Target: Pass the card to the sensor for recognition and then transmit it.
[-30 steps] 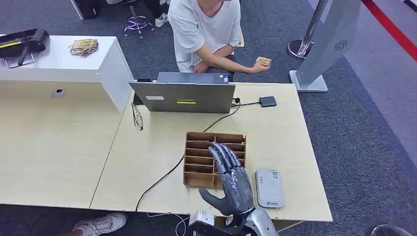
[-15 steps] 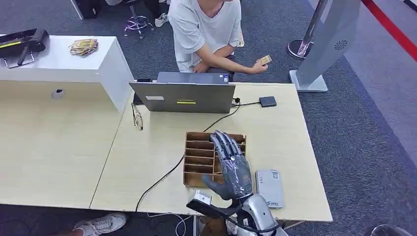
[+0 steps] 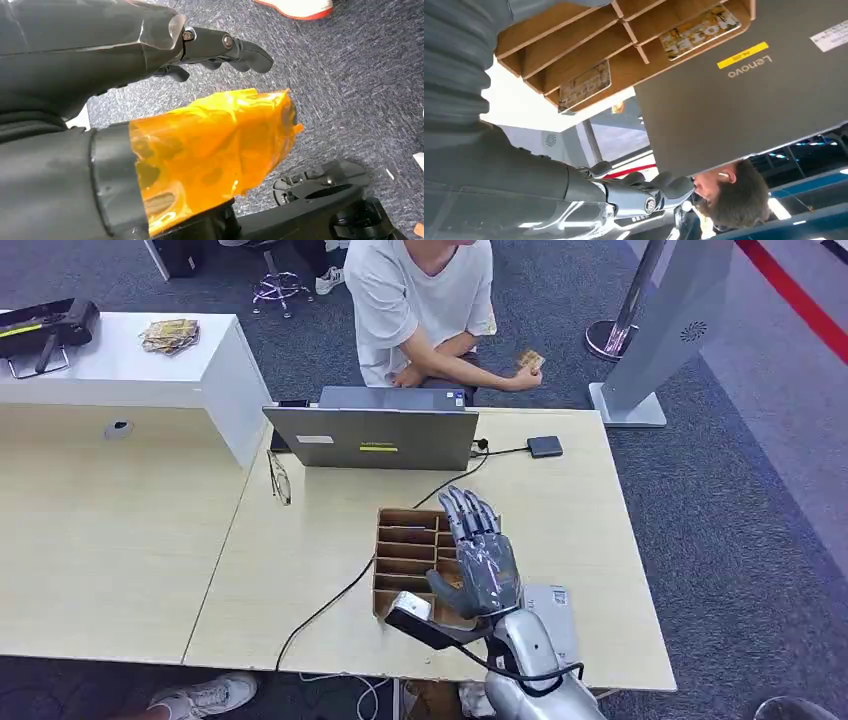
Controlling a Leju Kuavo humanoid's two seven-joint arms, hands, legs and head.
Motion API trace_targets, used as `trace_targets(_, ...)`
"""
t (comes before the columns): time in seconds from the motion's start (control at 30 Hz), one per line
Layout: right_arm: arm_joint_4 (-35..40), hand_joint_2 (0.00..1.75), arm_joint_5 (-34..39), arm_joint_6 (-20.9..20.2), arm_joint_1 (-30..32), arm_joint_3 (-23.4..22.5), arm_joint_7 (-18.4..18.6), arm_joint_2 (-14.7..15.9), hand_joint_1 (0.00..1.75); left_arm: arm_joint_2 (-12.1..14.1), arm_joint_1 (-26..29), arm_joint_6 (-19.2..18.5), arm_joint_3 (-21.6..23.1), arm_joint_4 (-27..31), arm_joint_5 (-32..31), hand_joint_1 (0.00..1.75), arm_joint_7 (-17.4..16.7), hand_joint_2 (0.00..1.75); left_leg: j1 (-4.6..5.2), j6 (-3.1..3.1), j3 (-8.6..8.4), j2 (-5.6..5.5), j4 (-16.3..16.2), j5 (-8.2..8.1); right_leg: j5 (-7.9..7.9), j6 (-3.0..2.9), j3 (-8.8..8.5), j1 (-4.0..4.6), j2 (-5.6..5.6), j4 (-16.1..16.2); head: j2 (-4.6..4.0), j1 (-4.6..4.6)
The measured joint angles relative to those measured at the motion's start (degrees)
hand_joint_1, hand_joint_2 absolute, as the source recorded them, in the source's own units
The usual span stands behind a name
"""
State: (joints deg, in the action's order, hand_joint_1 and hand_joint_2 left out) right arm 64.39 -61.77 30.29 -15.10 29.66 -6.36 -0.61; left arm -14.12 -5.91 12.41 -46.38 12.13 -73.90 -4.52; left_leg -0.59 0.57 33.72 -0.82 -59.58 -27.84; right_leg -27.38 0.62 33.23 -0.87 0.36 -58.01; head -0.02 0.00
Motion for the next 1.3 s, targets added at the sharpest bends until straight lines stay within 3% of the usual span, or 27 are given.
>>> trace_targets(1.0, -1.6, 1.75, -4.8, 0.1, -1.4, -8.1, 2.0, 0.7, 0.02, 0.0, -0.1, 0.3, 0.8, 0.0, -0.1, 0.00, 1.1, 0.00, 0.00, 0.00, 0.00, -0.01, 0.0, 0.00, 0.00, 0.00, 0.00, 0.00, 0.00, 0.0, 0.00, -0.02)
trace_targets(1.07, -1.6, 1.75, -4.8, 0.1, -1.4, -8.2, 2.0, 0.7, 0.14, 0.0, -0.1, 0.3, 0.8, 0.0, -0.1, 0.00, 1.1, 0.00, 0.00, 0.00, 0.01, -0.01, 0.0, 0.00, 0.00, 0.00, 0.00, 0.00, 0.00, 0.0, 0.00, 0.00)
trace_targets(1.3, -1.6, 1.75, -4.8, 0.1, -1.4, -8.2, 2.0, 0.8, 0.24, 0.0, -0.1, 0.3, 0.8, 0.0, 0.0, 0.00, 1.1, 0.00, 0.00, 0.00, 0.01, -0.01, 0.0, 0.00, 0.00, 0.00, 0.00, 0.00, 0.00, 0.0, 0.00, 0.00)
